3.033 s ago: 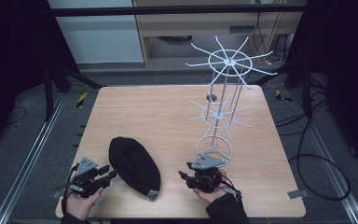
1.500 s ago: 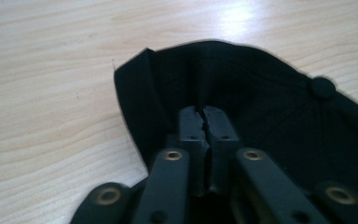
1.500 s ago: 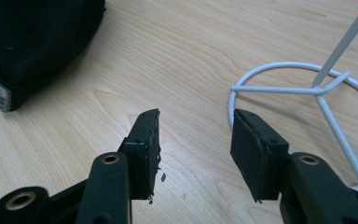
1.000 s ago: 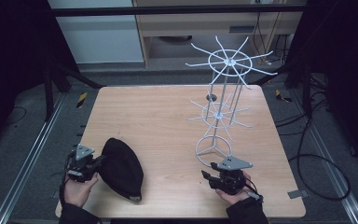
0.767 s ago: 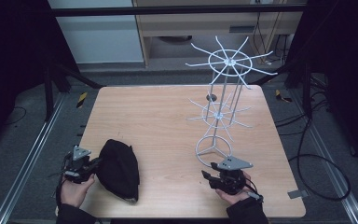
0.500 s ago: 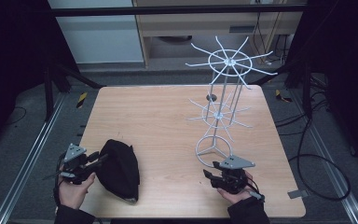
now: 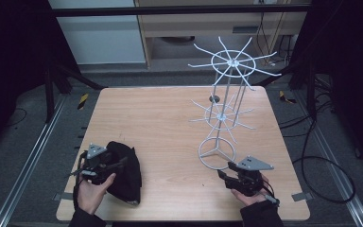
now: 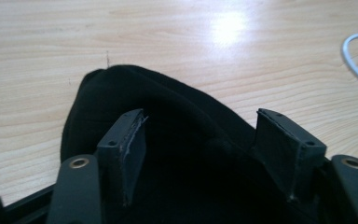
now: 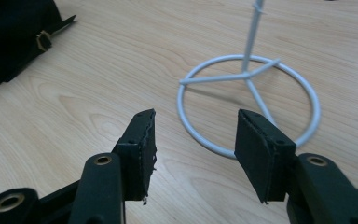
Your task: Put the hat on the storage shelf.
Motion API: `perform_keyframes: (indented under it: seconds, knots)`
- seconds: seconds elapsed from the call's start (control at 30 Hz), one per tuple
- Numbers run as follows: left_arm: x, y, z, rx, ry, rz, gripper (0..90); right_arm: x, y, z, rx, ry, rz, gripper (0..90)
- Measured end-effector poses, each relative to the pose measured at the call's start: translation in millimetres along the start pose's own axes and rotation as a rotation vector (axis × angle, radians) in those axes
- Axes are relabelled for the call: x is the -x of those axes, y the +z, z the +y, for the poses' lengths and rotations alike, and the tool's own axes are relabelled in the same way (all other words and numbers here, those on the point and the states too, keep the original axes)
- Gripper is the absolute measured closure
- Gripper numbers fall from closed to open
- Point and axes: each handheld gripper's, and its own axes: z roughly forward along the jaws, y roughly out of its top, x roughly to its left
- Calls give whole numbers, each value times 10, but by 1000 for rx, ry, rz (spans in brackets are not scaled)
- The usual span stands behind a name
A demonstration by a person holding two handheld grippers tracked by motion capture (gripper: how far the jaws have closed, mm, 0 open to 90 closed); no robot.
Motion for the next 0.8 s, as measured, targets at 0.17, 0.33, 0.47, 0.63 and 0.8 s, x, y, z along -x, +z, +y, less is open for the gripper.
perform_keyframes:
  seconds: [0.17, 0.33, 0.47, 0.63, 0.8]
  knots:
    - [3, 126, -21, -54, -33, 20, 354, 83, -55, -50, -7, 16, -24, 477]
    - [-28, 211, -46, -95, -55, 57, 520, 151, -68, -80, -12, 34, -41, 477]
    - [-83, 184, -49, -95, -75, 61, 712, 184, -70, -95, -15, 40, -48, 478]
    - [-137, 81, -24, -52, -72, 39, 778, 206, -64, -104, -16, 46, -51, 480]
    - [-162, -80, 10, 31, -42, -11, 786, 224, -61, -114, -12, 51, -54, 484]
